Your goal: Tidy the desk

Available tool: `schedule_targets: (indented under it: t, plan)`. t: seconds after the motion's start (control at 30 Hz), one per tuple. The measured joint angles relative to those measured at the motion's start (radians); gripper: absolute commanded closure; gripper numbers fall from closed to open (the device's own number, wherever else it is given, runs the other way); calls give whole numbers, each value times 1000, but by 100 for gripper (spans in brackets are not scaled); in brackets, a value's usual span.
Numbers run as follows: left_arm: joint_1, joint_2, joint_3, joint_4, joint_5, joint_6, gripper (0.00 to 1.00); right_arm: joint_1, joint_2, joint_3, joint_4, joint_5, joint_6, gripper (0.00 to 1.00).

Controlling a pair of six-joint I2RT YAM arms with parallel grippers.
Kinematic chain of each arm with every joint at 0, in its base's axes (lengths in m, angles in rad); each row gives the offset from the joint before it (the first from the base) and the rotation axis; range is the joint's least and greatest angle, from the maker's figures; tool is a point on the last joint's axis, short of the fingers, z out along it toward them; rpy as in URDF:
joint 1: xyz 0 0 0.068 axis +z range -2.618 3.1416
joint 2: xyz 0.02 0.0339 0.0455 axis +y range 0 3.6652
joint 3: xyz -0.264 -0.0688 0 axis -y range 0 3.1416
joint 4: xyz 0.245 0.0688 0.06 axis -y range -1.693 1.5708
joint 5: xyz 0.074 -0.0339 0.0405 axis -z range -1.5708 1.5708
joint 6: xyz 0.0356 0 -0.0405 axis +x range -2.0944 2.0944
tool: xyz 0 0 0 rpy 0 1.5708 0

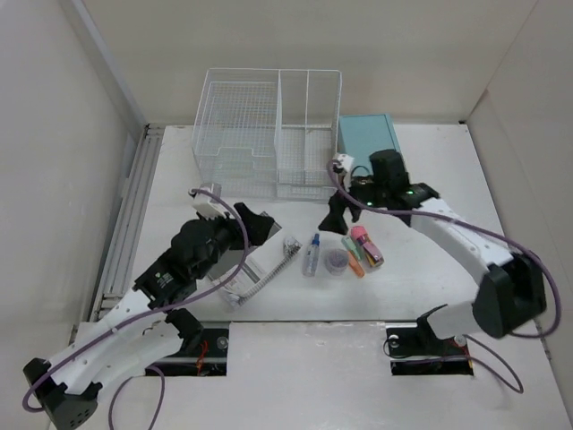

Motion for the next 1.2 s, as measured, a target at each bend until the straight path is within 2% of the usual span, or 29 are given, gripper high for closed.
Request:
schedule_targets:
  t: [0.1,0.17,0.23,0.47,0.63,0.73,0.87,0.97,1.13,1.2]
  plan:
    - [-66,-32,-71,-54,-93,-113,24,77,179,7,85,-2,94,0]
    - [-115,-33,-125,-80,-145,-184,39,108,264,4,133,5,163,0]
    - [-150,-18,-175,-105,-184,-237,46,132,324,-10,202,22,246,0]
    - [-204,34,-221,-143,-283,-317,46,185,441,-47,438,109,525,0]
    - [-208,-1,-229,-134,-323,-328,46,204,528,-47,517,145,635,1]
    - [-208,-33,-244,-135,-340,-335,48,236,550,-56,549,175,676,6]
    - [-208,-48,-266,-139,-346,-354,62,284,551,-90,588,194,718,9]
    - [-208,-25,-281,-138,-346,-370,65,303,551,-107,623,205,736,12]
    - [-208,25,-352,-119,-333,-411,72,304,549,-126,653,217,754,24]
    - [-208,48,-378,-113,-321,-423,75,304,551,-128,653,222,760,38]
